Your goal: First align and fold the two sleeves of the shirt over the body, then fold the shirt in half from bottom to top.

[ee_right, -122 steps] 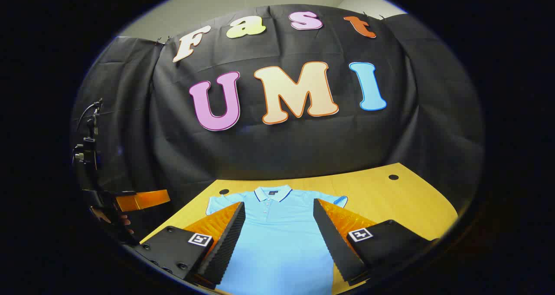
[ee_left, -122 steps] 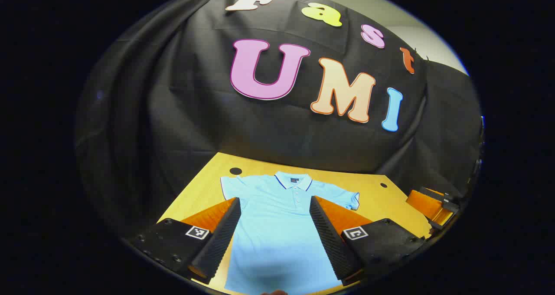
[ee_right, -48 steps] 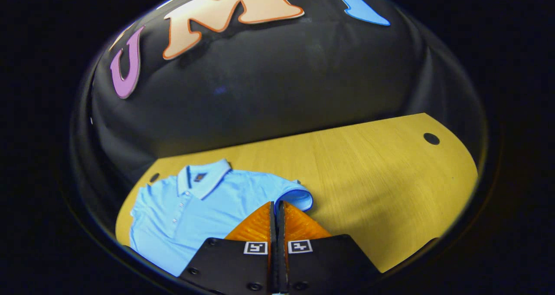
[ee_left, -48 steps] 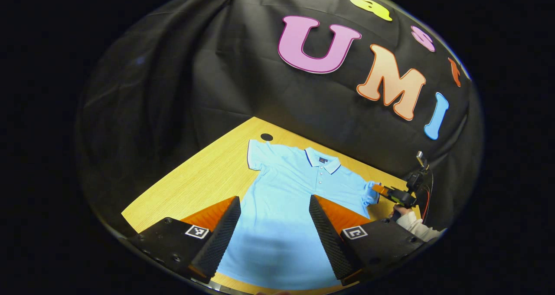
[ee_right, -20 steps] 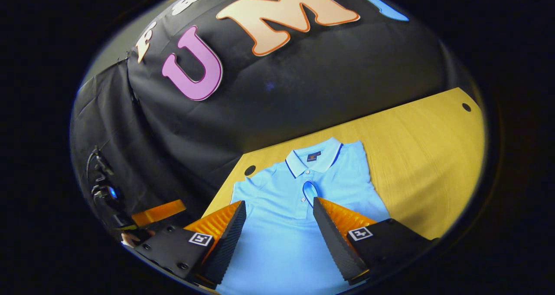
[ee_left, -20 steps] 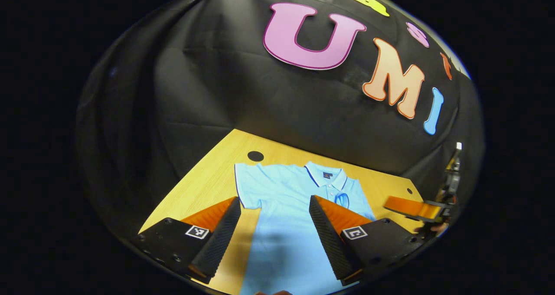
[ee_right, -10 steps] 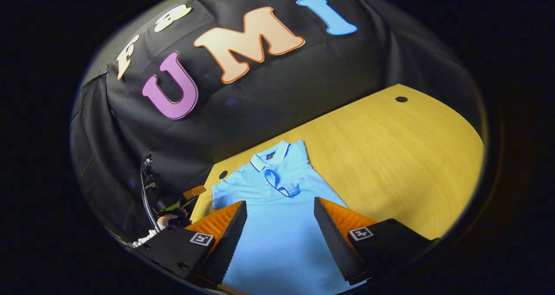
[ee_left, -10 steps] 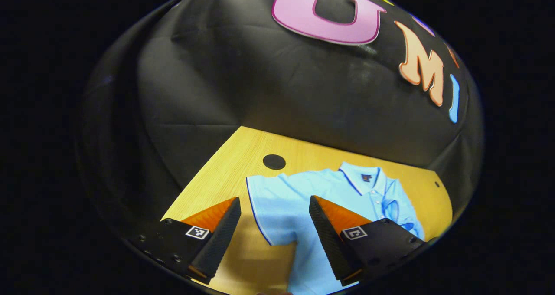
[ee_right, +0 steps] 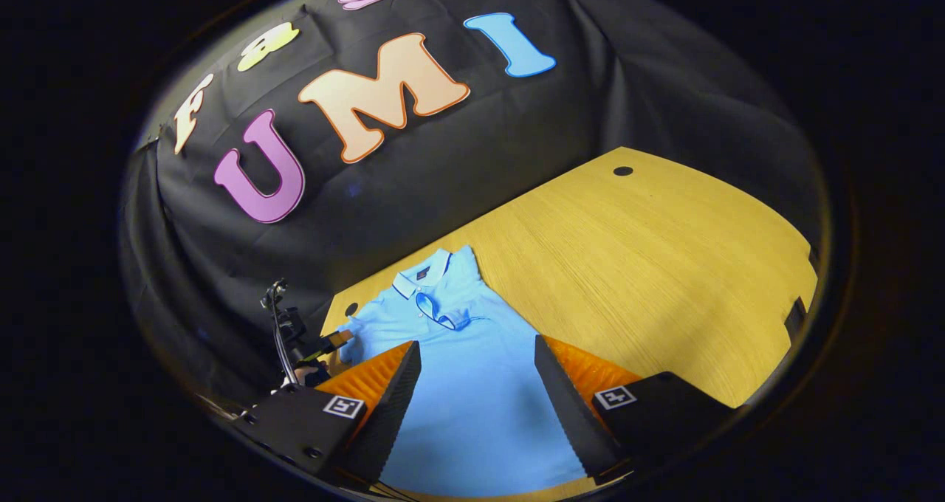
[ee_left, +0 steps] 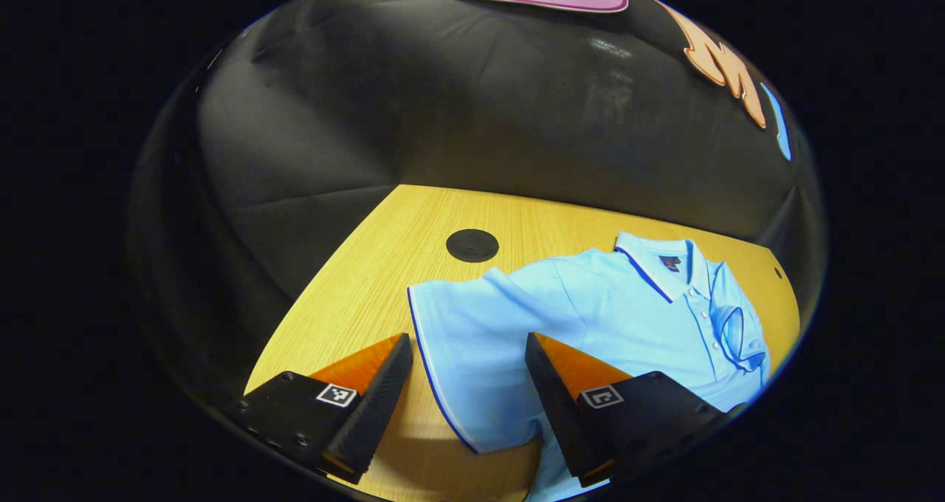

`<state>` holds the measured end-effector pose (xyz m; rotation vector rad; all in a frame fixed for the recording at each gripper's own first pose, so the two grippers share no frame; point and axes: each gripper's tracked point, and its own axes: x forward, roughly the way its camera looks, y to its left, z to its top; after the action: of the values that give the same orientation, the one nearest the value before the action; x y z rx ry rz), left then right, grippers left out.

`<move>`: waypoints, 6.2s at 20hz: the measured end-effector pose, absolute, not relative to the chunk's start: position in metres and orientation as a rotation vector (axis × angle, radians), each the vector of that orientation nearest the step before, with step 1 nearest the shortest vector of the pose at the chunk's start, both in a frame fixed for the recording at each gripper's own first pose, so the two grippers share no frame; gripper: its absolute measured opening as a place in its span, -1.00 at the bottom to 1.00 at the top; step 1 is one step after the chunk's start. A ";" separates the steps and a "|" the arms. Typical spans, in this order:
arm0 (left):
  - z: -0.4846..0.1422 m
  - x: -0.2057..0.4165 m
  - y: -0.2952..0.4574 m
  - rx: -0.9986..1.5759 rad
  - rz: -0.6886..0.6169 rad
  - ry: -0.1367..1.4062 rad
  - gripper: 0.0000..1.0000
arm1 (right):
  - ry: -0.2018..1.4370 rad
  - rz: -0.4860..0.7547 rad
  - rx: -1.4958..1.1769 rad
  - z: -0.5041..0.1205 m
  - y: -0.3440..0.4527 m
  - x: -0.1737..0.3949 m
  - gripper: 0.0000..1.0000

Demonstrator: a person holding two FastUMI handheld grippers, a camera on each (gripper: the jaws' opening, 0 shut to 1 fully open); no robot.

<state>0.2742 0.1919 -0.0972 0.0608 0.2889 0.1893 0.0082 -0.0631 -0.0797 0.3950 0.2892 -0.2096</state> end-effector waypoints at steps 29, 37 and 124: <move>-0.076 0.272 -0.008 0.191 -0.219 0.247 -1.00 | 0.261 -0.226 0.406 -0.075 -0.063 0.011 0.94; -0.118 0.260 -0.044 0.212 -0.230 0.330 -0.63 | 0.229 -0.273 0.434 -0.076 -0.075 -0.011 0.94; 0.010 0.115 0.042 -0.065 -0.066 0.150 -1.00 | 0.260 -0.210 0.103 -0.067 -0.047 0.125 -0.96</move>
<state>0.1147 0.0420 0.0098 -0.0649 0.1499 -0.0662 0.1250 -0.0469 -0.0669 0.1032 0.2598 -0.2100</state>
